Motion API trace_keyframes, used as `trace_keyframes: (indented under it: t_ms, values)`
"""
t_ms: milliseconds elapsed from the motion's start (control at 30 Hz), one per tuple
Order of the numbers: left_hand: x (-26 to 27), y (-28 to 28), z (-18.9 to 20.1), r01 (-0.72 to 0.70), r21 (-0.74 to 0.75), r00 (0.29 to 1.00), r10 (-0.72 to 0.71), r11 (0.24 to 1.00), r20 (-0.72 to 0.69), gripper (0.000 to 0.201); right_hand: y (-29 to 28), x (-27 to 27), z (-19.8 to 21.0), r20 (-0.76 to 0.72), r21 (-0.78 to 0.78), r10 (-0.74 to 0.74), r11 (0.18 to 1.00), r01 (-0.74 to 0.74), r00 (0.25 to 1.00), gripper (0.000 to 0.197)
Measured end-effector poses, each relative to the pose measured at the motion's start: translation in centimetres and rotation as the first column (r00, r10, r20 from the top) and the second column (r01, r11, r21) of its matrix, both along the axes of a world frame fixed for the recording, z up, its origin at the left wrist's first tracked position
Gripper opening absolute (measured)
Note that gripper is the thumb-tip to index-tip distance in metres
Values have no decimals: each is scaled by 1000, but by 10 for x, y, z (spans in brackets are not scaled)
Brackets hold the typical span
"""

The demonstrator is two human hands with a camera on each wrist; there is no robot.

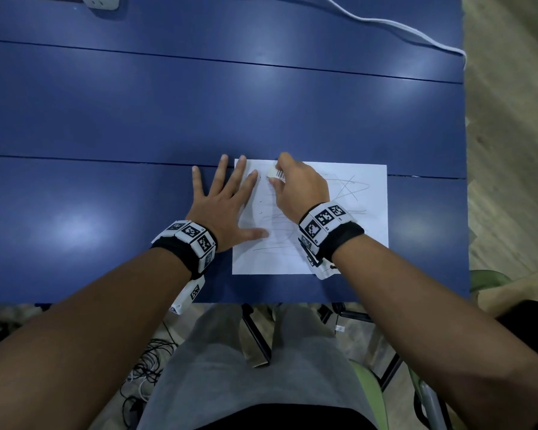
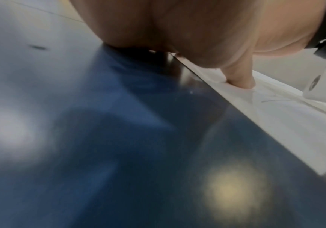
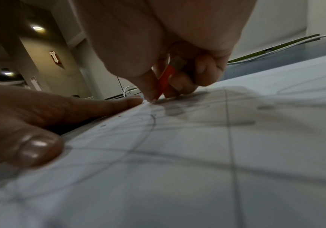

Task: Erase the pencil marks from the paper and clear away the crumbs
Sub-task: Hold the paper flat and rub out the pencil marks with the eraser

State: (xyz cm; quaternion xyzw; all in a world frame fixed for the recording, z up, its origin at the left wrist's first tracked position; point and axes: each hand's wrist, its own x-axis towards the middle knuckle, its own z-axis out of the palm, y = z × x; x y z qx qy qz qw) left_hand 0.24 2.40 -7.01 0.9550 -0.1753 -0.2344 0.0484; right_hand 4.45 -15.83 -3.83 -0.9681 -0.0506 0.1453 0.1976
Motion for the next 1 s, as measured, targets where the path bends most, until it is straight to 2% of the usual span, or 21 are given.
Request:
trace_keyframes:
  t_ms: [200,367,533,700,833,1000]
  values:
    - [1,0,0,14,24,1000,-14,1000,-7,117,-1,-30,-1,-11,31,167,986,-166,986,20]
    - [1,-1,2,7,20,1000,-6,1000,-26,115,-1,-33,-3,10,47,82,996,-82,997,21]
    - [2,-3,4,5,41,999,-3,999,-40,116,3,-42,-3,-25,27,164,986,-163,986,21]
    - [2,-3,4,5,45,999,-4,999,-35,116,4,-40,-5,-32,17,91,996,-90,995,21]
    - [1,-4,3,9,49,999,-7,999,-31,116,2,-42,-6,-36,28,123,992,-122,992,21]
    - [2,-2,3,10,57,999,-7,998,-38,116,2,-39,-8,-12,59,86,995,-85,996,19]
